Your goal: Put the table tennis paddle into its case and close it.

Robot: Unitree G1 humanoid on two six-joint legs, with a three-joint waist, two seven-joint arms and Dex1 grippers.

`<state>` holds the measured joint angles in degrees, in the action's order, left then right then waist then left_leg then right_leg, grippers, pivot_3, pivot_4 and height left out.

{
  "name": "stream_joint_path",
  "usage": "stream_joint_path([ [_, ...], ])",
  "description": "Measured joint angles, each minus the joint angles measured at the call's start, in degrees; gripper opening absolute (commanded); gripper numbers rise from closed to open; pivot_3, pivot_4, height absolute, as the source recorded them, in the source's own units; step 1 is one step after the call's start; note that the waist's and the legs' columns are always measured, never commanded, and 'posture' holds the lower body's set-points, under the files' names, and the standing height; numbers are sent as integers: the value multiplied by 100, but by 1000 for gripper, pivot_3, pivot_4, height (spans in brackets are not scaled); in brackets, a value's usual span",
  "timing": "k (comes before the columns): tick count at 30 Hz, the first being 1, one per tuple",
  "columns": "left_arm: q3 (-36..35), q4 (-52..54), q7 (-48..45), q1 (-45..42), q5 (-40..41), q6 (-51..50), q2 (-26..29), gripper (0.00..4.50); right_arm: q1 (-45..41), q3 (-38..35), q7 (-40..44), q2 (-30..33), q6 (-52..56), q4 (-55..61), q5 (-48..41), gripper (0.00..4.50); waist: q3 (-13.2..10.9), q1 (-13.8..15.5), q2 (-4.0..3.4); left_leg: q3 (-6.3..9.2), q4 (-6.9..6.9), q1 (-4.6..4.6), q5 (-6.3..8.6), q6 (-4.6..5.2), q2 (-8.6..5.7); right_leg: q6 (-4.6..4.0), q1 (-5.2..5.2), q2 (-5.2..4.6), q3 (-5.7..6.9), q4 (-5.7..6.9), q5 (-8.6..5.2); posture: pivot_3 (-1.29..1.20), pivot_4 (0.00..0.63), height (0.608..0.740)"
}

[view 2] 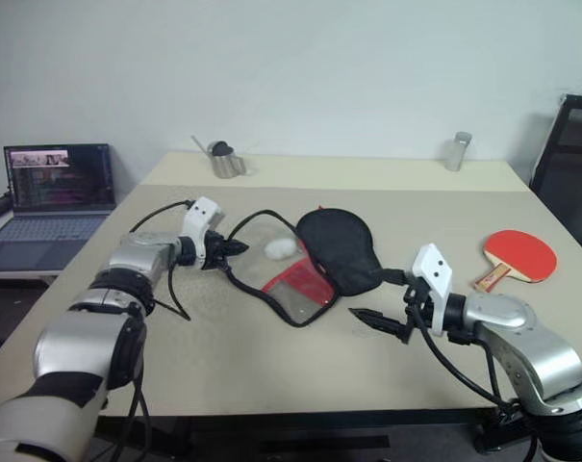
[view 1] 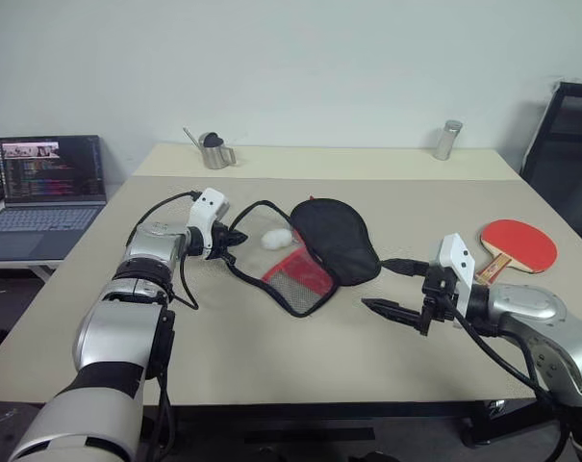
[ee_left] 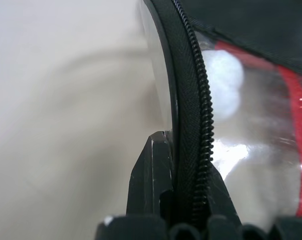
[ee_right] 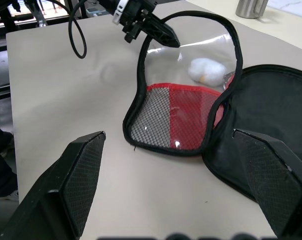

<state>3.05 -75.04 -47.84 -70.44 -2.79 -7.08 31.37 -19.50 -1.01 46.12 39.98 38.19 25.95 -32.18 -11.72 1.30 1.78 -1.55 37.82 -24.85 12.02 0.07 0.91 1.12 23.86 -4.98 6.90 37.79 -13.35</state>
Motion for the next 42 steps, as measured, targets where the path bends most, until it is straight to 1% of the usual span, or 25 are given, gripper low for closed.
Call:
stream_joint_path([
  [1,1,-4,113,-14,-65,40,-4,645,2,0,-3,0,6,24,-2,4500,0,-2,0,-1,0,0,0,0,0,0,0,0,0,0,0,0,150,740],
  [2,0,-9,173,-19,-94,76,-4,943,3,0,-7,0,10,36,-4,4500,0,-4,0,-2,0,0,0,0,0,0,1,0,-1,0,0,0,150,740],
  [11,-126,-114,431,30,-213,130,9,4279,-30,28,-121,-42,101,38,-3,4500,0,-3,0,-1,0,0,0,0,0,0,2,0,0,3,0,0,150,740],
  [12,-128,-114,509,46,-217,130,23,4454,-73,53,-124,-59,111,23,-1,4500,0,-5,0,-2,0,0,0,0,0,0,2,0,0,4,0,0,150,740],
  [19,-239,-132,1248,305,-315,136,378,4454,-540,253,-243,-324,142,-293,41,4500,-1,-30,1,-11,1,0,0,0,3,0,17,1,-6,19,0,0,150,740],
  [22,-363,-134,1407,405,-304,136,549,4454,-753,289,-346,-482,142,-526,156,4500,-1,-29,2,-13,2,0,-1,0,2,0,18,1,-7,21,0,0,150,740],
  [25,-589,-126,1407,457,-187,162,638,4454,-1103,317,-562,-804,186,-890,208,4500,-1,-31,2,-13,4,-1,-1,-1,2,0,18,1,-6,22,1,0,150,740],
  [28,-942,-25,959,457,164,139,714,4454,-1443,350,-802,-1091,278,-1343,323,4500,-1,-36,3,-15,4,-1,-1,-1,1,-1,18,1,-6,24,1,0,150,740],
  [31,-1240,249,126,459,568,-23,775,4454,-1718,411,-998,-1271,305,-1838,503,4500,-1,-33,3,-24,3,-2,-2,-2,-2,-2,19,1,-7,23,1,0,150,740],
  [36,-1190,771,-897,656,660,-350,1086,4454,-1915,494,-1141,-1483,294,-2535,855,4500,-1,-113,2,-32,1,-2,-1,-1,-1,-2,22,1,-13,29,1,0,150,740],
  [39,-1182,918,-1287,852,694,-527,1219,4454,-2040,494,-1221,-1637,289,-2818,978,4500,-1,-144,2,-29,2,-1,-2,-1,3,-2,24,4,-12,33,1,0,150,740],
  [42,-1190,1130,-1621,956,788,-688,1229,4454,-2254,493,-1396,-1850,263,-3147,1135,4500,-1,-147,2,-27,5,-1,-3,-2,5,-2,24,6,-12,38,1,0,150,740],
])
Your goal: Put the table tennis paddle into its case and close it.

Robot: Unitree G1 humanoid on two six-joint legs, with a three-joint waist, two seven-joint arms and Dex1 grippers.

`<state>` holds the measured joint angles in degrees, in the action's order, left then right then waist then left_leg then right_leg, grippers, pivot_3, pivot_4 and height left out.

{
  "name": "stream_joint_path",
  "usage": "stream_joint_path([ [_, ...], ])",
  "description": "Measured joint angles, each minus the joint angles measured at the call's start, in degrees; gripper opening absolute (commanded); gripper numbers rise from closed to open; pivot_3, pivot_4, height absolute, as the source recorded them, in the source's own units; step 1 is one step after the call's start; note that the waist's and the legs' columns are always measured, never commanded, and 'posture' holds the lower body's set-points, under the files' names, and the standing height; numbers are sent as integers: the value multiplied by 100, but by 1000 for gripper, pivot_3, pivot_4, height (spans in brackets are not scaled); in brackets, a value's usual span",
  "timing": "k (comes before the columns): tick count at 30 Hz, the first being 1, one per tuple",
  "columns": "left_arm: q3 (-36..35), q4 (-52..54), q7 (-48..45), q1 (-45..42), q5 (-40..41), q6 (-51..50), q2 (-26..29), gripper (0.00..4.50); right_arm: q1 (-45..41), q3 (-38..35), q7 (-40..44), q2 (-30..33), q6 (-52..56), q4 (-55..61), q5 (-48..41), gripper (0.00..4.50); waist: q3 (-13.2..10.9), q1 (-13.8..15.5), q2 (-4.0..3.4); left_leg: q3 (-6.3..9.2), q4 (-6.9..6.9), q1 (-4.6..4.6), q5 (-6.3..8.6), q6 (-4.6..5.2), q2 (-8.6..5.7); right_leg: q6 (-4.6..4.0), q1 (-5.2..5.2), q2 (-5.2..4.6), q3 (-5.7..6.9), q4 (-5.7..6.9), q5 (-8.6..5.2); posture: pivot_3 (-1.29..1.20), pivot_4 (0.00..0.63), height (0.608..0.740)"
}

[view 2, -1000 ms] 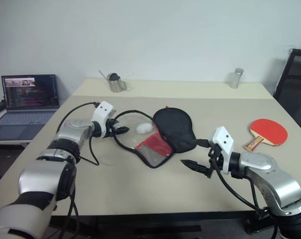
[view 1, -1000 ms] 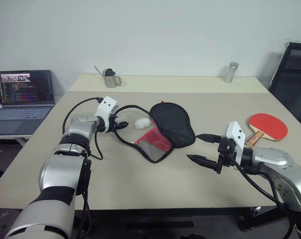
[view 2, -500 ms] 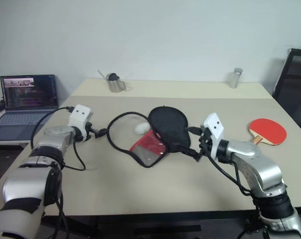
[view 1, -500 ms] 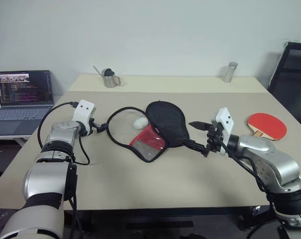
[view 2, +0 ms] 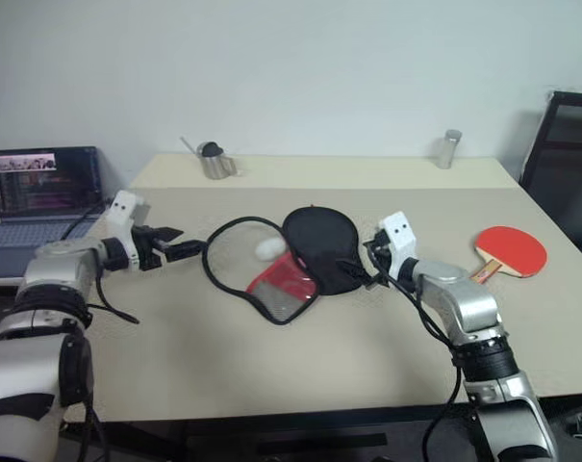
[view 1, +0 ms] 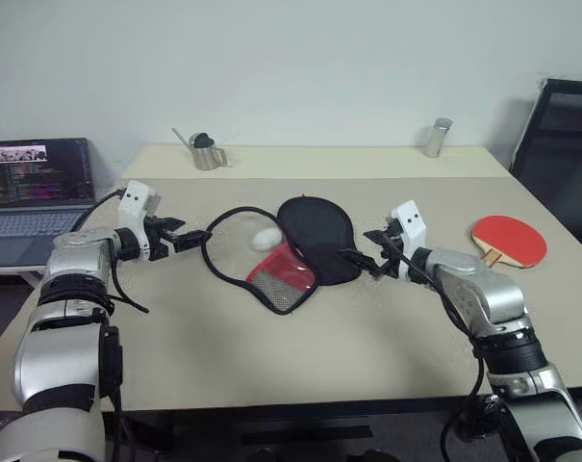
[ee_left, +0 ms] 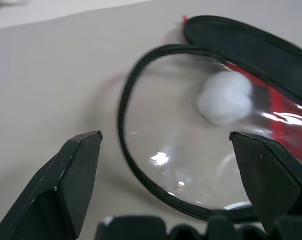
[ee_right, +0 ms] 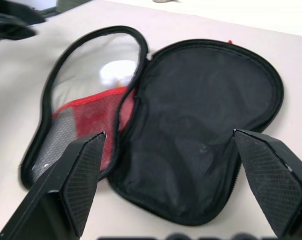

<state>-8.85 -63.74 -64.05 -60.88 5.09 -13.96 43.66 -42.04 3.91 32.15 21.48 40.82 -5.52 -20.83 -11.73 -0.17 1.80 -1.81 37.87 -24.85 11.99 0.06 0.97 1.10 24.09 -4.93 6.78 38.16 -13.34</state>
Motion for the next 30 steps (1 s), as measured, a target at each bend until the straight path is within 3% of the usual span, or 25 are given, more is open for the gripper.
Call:
stream_joint_path([
  [6,-59,870,-176,191,359,-345,-96,4454,-190,33,-128,-405,-314,-776,328,4500,0,8,0,5,-1,0,0,0,-6,0,-1,-2,-7,-3,0,0,150,740],
  [14,-50,2122,-119,573,766,-914,-343,4454,-761,55,-388,-868,-1353,-2749,892,4500,0,-34,-1,1,-2,2,-1,0,-1,-21,3,0,-15,2,14,0,150,740],
  [26,-49,2728,101,887,975,-1237,-350,4454,-1388,-255,-626,-1257,-2305,-4634,1132,4500,-1,-74,-2,0,-3,3,-1,-1,-2,-26,2,0,-20,2,17,0,150,740],
  [30,-48,2843,143,942,1014,-1316,-349,4500,-1546,-259,-694,-1333,-2431,-4948,1295,3503,-1,-94,-3,0,-3,4,-1,-1,-2,-26,3,0,-21,2,17,0,150,740],
])
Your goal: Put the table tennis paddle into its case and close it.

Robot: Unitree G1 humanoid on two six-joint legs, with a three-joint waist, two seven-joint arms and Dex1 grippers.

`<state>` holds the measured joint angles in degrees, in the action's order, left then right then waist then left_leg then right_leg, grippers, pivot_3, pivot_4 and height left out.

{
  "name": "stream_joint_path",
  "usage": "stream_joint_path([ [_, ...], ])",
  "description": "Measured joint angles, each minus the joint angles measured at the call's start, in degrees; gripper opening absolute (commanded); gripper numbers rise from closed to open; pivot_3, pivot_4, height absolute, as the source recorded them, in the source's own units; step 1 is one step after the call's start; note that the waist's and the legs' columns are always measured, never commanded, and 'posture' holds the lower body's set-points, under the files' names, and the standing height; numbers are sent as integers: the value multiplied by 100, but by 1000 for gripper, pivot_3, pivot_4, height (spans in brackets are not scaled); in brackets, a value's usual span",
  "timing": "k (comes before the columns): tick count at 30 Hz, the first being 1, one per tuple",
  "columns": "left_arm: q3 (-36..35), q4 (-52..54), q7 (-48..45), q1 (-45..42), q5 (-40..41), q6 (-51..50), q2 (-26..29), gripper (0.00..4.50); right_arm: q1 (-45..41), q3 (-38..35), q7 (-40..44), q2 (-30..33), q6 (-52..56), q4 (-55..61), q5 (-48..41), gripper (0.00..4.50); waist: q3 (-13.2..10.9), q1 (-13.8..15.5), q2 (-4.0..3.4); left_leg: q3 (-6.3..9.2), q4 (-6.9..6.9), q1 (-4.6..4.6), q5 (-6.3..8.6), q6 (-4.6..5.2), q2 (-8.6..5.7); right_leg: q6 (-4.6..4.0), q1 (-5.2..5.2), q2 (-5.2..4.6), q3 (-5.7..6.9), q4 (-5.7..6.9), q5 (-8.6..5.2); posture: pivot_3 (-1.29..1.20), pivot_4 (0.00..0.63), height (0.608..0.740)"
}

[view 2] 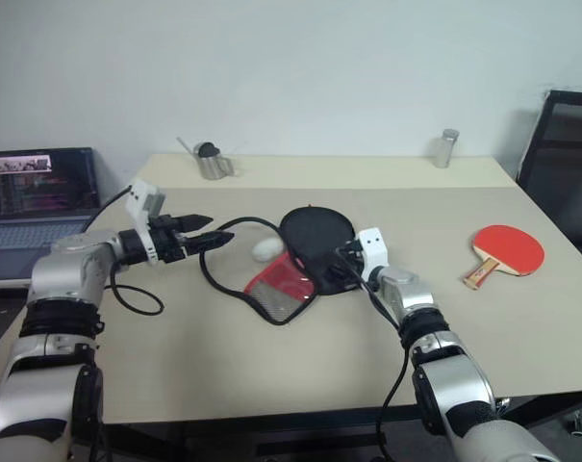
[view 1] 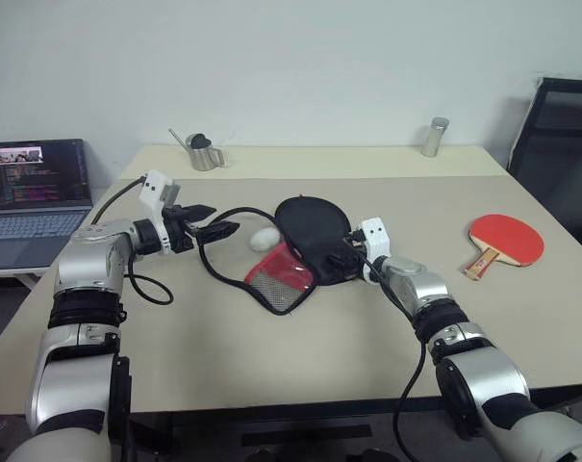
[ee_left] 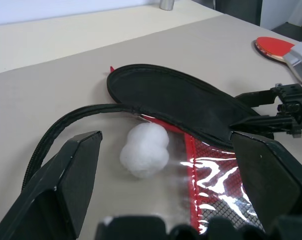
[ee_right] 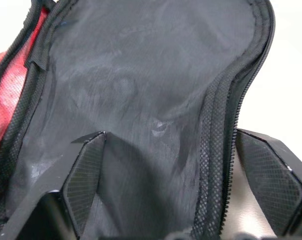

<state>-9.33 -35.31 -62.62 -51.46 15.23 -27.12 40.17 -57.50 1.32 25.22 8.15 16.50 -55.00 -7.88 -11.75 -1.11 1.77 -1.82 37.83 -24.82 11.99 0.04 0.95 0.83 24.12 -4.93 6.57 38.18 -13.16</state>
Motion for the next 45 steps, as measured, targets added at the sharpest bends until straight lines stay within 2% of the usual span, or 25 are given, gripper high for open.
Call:
stream_joint_path([
  [7,0,143,74,135,32,-93,17,4500,-62,-22,-99,-133,-76,-141,63,1086,0,-39,0,0,-1,0,0,0,1,-1,0,0,-3,0,0,0,150,740],
  [9,-2,189,74,173,62,-128,40,4500,-62,-46,-148,-165,5,-105,55,264,0,-45,0,0,-1,1,0,0,1,-1,0,0,-5,0,0,0,150,740],
  [10,-4,220,68,200,87,-141,53,4500,-62,-62,-156,-176,52,-66,43,31,0,-49,-1,0,-1,1,0,0,1,-1,0,0,-10,1,1,0,150,740],
  [18,-17,1293,-790,1029,696,-264,372,4500,250,-281,-307,-202,957,1120,-135,31,-1,-58,-2,-9,-4,4,1,0,2,-2,4,0,-39,1,1,0,150,740],
  [24,59,1641,-1201,1351,716,-55,739,4500,587,-725,-896,-259,1791,2129,-464,31,-1,-46,-3,-8,-4,6,0,0,1,0,3,0,-39,0,0,0,150,740],
  [30,458,2271,-1391,1611,734,29,723,4500,1087,-1061,-1560,-284,2518,3243,-640,31,-1,-32,-3,-12,-6,5,1,1,0,-2,4,-1,-45,-4,1,0,150,740],
  [35,521,2581,-1446,1662,773,13,712,4500,1558,-1436,-2048,-290,3379,4269,-889,31,-2,-38,-4,-13,-7,6,1,1,4,21,6,1,-46,-2,-12,0,150,740],
  [39,664,2607,-1487,1652,776,14,691,4500,1885,-1725,-2352,-280,4035,5014,-1041,31,-2,-34,-4,-13,-7,6,2,2,4,23,5,3,-46,-3,-14,0,150,740],
  [45,866,2532,-1571,1404,756,131,553,4500,2029,-1996,-2607,-223,4437,5563,-1135,31,-2,-28,-4,-15,-7,6,2,3,3,24,5,5,-48,-5,-15,0,150,740],
])
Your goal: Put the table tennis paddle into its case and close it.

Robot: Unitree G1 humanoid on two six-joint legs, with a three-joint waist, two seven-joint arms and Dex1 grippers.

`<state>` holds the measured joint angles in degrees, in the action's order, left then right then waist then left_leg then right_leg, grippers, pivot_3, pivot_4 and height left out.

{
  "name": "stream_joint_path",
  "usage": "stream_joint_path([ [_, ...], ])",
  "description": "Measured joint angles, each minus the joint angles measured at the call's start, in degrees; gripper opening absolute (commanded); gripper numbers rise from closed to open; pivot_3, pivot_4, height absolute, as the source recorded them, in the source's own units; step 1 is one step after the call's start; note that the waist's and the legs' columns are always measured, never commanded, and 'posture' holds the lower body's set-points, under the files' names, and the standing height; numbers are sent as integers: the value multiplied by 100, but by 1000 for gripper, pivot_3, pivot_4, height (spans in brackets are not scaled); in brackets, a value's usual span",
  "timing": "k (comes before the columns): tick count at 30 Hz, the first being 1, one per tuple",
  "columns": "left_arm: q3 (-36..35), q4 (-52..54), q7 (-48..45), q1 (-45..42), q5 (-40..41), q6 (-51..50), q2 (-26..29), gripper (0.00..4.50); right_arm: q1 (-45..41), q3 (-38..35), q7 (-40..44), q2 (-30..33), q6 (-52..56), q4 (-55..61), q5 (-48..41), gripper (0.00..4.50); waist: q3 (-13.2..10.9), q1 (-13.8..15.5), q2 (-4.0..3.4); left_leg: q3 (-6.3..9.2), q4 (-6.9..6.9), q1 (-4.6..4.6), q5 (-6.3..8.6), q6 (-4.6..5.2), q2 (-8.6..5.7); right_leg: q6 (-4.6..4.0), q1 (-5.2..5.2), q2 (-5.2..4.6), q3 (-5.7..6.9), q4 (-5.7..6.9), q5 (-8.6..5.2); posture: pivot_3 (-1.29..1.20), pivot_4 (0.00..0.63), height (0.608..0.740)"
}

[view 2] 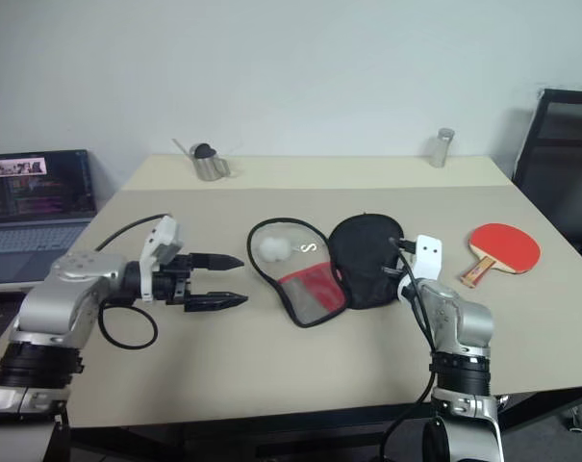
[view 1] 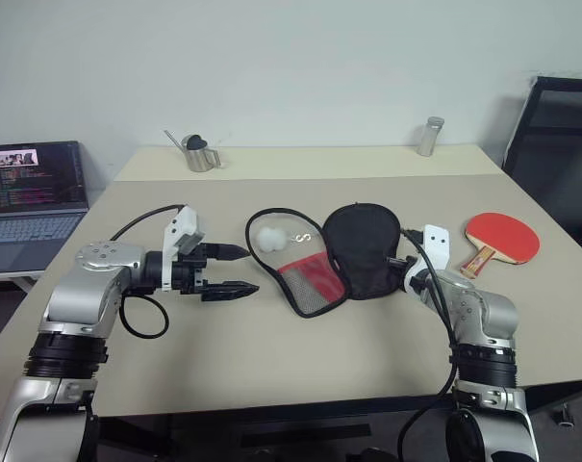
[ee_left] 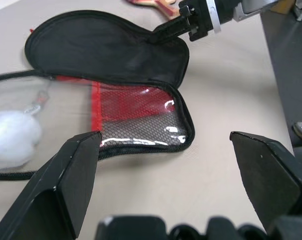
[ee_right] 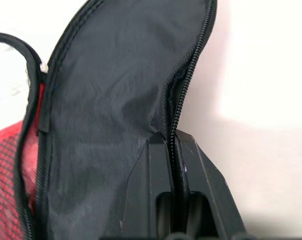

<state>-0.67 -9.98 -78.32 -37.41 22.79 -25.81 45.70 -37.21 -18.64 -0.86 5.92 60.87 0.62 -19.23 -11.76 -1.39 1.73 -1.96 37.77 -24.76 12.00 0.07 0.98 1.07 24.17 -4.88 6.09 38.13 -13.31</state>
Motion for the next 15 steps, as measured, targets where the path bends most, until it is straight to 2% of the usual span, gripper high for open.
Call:
stream_joint_path([
  [4,112,-215,-4,-187,-64,126,-99,4500,-12,-180,-180,-66,12,28,-14,31,0,-1,0,0,0,0,0,0,1,0,1,2,-1,-1,0,0,150,740],
  [15,266,-568,-60,-348,-160,351,-164,4500,-224,-448,-795,-848,16,24,-109,31,-1,-10,-2,-5,-1,0,0,0,25,-1,4,24,-3,-4,0,0,150,740],
])
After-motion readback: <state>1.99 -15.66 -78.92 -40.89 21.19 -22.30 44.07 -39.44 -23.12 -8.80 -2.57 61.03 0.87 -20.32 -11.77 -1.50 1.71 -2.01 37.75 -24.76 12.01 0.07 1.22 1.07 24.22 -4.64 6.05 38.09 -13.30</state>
